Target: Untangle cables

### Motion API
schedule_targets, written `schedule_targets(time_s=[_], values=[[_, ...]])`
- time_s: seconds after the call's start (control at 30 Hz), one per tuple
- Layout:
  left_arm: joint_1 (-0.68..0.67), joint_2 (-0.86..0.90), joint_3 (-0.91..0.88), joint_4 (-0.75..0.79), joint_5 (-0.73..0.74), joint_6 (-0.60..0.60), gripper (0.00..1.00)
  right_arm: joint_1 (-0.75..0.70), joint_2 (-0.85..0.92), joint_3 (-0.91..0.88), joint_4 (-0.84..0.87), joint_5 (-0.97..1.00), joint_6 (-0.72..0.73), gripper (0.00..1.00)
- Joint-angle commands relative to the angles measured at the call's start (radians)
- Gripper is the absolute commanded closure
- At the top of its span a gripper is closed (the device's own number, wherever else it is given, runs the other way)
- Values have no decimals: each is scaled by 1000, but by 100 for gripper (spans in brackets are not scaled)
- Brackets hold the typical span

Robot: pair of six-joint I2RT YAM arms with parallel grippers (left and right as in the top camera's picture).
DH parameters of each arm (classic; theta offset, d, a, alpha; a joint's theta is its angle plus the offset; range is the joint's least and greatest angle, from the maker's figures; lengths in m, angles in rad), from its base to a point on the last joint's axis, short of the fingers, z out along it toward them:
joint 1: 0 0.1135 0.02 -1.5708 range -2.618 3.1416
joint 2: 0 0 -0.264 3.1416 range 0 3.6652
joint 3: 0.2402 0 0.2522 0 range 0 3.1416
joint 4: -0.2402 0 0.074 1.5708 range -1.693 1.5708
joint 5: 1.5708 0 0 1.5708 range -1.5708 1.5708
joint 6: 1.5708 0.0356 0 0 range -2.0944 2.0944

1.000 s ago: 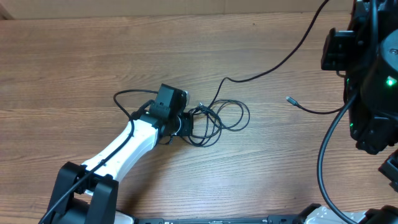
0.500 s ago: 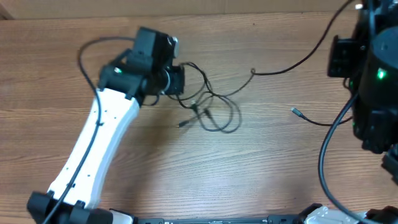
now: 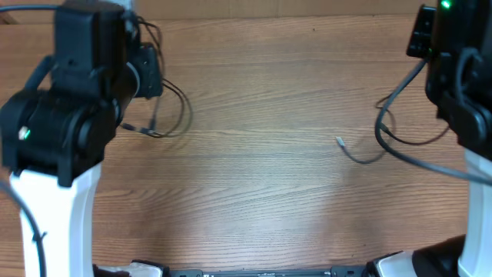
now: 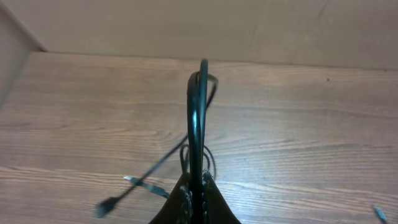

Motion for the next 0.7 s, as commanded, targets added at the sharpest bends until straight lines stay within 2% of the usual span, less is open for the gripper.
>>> schedule_targets(time_s=[0.0,0.2,0.43,0.67], values=[[2,-20,21,-31,-40,17,95,-6,7,15,35,-32,12,96],[0,-13,19,-70,37,14,96,-68,9,15,181,3,-29,96],[-3,-1,17,-43,157,14,96,-249,44,15,360,-2,-134,96],[-3,36,14,-35,175,14,96,-521,157,15,439,-235,-135,96]])
